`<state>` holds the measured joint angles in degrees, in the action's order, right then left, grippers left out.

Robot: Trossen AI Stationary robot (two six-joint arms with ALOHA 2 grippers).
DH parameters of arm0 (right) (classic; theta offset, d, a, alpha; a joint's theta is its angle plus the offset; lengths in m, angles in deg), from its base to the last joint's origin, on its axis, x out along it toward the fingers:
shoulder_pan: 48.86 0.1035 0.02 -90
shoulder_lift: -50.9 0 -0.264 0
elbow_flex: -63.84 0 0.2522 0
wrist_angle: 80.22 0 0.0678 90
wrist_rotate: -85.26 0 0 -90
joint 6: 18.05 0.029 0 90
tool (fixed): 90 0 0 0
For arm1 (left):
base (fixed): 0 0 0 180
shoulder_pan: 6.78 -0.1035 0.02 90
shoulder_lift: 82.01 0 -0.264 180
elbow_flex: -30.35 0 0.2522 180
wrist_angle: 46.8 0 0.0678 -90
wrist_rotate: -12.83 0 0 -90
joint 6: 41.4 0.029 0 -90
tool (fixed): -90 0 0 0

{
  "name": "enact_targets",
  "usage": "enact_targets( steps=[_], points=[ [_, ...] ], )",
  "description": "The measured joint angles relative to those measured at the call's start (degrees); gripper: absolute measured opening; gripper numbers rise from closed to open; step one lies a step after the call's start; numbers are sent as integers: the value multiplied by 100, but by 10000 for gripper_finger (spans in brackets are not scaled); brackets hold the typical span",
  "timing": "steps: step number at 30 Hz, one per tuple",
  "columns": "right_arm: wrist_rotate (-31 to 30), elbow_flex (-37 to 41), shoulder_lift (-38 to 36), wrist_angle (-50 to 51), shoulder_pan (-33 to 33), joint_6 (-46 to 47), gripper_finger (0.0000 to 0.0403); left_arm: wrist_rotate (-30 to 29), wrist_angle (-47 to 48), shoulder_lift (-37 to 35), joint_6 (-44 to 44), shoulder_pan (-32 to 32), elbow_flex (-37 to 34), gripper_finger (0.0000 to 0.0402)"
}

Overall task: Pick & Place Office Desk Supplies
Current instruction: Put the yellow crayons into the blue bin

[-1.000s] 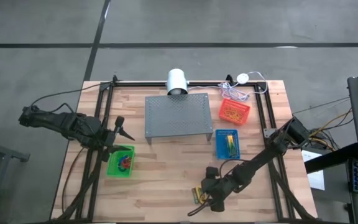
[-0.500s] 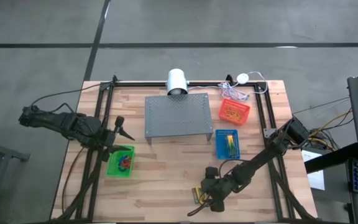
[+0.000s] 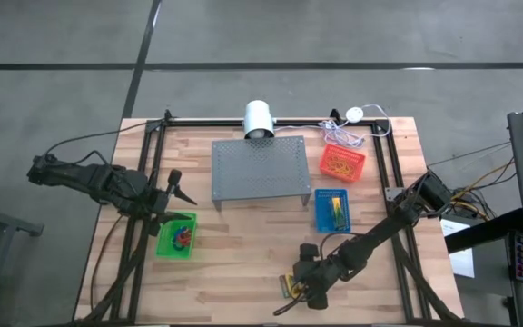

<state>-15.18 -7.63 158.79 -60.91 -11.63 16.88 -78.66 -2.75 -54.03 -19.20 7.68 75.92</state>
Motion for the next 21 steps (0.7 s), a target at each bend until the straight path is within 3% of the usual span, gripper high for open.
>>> enact_targets(
  steps=[21],
  points=[
    [-142, 14, -221, 219, 0, -221, 212, 0, 0, 1, 0, 0, 0, 209]
  ],
)
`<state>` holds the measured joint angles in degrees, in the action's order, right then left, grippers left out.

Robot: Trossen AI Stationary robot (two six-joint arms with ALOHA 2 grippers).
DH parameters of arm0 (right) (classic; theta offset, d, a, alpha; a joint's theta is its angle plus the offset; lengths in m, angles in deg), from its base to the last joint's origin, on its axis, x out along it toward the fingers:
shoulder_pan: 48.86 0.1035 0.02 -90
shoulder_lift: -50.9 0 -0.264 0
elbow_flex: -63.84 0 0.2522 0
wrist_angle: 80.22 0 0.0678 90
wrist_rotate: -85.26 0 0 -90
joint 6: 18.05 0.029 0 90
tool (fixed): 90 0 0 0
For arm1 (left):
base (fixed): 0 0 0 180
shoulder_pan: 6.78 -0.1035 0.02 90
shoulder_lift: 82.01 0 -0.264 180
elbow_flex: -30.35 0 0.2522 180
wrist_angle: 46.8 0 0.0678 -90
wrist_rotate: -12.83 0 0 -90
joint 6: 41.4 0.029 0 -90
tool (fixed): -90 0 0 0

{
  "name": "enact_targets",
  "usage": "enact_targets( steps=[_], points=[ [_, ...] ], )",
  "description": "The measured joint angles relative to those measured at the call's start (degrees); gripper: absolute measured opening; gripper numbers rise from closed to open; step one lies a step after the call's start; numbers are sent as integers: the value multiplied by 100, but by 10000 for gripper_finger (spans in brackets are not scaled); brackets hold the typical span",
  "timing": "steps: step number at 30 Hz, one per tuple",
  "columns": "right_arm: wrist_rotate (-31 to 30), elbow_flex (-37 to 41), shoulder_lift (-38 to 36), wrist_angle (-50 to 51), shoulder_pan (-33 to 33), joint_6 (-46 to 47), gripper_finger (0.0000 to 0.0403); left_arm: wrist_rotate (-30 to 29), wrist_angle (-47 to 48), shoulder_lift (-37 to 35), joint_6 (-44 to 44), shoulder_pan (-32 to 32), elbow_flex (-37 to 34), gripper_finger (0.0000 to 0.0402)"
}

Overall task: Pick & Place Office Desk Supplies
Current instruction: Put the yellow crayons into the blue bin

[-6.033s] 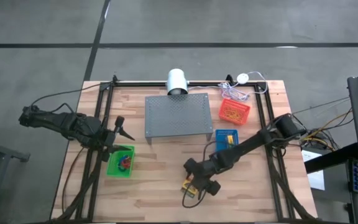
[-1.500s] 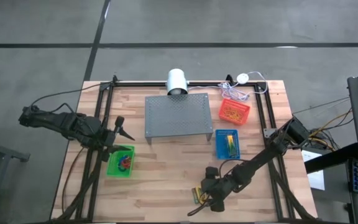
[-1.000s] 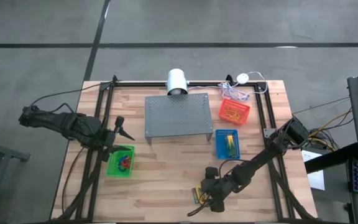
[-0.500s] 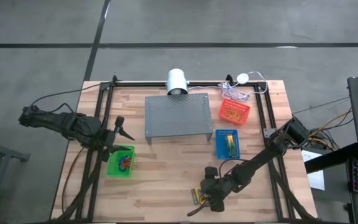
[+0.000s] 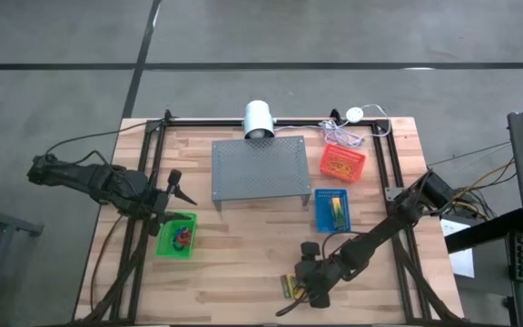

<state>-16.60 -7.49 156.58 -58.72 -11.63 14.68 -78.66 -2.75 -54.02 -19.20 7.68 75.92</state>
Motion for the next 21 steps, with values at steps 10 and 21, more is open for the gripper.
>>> enact_targets(
  steps=[10, 21],
  points=[
    [-9, 1, -137, 227, 0, 0, 146, 0, 0, -2, 0, 0, 0, 209],
    [-11, -7, -148, 252, 0, 11, 89, 0, 0, -2, 0, 0, 0, 209]
  ],
)
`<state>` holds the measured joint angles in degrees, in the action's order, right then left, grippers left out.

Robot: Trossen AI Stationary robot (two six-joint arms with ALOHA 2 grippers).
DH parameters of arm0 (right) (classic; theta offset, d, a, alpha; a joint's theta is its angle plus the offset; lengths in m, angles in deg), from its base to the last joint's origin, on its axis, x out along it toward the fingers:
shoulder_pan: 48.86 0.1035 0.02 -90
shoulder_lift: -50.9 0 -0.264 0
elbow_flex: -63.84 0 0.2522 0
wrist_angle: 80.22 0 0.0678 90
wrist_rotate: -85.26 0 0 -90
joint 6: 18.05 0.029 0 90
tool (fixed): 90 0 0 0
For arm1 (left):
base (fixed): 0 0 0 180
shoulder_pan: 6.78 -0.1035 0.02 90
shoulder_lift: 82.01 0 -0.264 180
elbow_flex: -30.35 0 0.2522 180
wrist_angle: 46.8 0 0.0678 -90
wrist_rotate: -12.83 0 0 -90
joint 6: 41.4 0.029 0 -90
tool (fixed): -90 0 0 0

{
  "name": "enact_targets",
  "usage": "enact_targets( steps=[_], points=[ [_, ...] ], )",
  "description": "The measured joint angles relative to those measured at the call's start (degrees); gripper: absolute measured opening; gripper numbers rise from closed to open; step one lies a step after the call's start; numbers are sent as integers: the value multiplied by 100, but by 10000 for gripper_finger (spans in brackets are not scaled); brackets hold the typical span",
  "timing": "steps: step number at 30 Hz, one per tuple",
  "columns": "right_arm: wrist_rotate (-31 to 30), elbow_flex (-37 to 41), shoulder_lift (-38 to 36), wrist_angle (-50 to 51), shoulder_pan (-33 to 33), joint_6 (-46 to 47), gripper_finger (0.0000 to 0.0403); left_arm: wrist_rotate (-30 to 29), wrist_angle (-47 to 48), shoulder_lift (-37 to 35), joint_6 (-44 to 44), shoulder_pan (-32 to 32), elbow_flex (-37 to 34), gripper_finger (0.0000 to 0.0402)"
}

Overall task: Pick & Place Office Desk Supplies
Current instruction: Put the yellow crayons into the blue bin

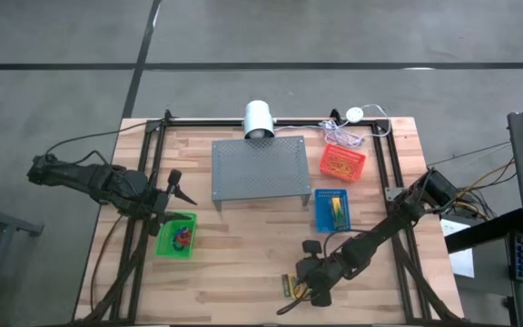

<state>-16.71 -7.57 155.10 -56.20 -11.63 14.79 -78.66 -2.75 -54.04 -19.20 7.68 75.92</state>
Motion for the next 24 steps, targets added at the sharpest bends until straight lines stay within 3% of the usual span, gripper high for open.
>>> enact_targets(
  steps=[18, 24],
  points=[
    [-197, 13, -375, 358, -3, -31, 60, -1, 0, 0, 0, 0, 0, 209],
    [-266, 13, -539, 471, -20, -48, 22, 1, 0, 1, 0, 0, 0, 209]
  ],
)
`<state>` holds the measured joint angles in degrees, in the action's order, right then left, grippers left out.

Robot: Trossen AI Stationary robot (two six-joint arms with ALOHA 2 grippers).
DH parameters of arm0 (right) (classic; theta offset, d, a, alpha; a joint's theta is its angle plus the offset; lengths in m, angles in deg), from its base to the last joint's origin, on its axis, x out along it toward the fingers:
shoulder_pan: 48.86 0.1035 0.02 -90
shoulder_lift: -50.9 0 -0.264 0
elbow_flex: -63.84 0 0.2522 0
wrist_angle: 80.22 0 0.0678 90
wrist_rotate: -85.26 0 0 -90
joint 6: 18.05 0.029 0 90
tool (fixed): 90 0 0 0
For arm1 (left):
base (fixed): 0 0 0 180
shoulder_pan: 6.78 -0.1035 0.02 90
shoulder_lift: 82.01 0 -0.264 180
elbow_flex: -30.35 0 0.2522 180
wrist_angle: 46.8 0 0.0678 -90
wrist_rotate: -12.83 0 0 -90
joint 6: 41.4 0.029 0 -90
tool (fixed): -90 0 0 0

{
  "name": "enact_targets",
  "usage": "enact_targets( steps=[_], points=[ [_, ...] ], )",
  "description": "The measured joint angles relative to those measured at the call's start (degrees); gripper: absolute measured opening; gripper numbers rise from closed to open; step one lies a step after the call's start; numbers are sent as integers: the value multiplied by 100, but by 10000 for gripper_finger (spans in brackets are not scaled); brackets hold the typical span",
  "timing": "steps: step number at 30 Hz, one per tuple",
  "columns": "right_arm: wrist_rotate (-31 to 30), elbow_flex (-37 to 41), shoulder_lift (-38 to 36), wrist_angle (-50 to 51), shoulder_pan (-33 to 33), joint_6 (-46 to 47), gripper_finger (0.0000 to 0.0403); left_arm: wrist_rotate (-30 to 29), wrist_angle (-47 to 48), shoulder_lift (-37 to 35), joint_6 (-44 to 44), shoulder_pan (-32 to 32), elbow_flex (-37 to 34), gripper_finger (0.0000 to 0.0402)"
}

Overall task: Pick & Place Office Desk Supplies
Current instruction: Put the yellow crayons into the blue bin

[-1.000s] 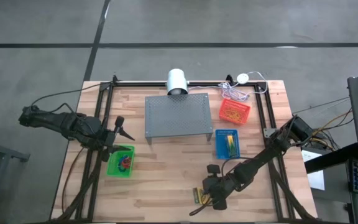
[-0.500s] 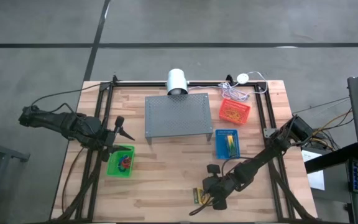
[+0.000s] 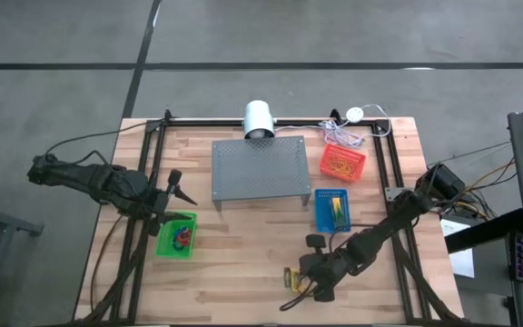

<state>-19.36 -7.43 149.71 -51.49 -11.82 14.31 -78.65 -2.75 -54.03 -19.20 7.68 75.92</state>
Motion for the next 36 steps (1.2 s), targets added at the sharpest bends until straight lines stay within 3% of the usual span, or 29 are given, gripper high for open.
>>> enact_targets(
  steps=[18, 28, 36],
  points=[
    [-36, -2, -107, 25, 4, 179, 17, -2, 0, -1, 0, 0, 0, 209],
    [-158, -11, -679, 99, 9, 190, 17, -1, 0, 0, 0, 0, 0, 209],
    [-508, -11, -1213, 675, 7, 803, 17, 0, 0, 1, 0, 0, 0, 209]
  ],
)
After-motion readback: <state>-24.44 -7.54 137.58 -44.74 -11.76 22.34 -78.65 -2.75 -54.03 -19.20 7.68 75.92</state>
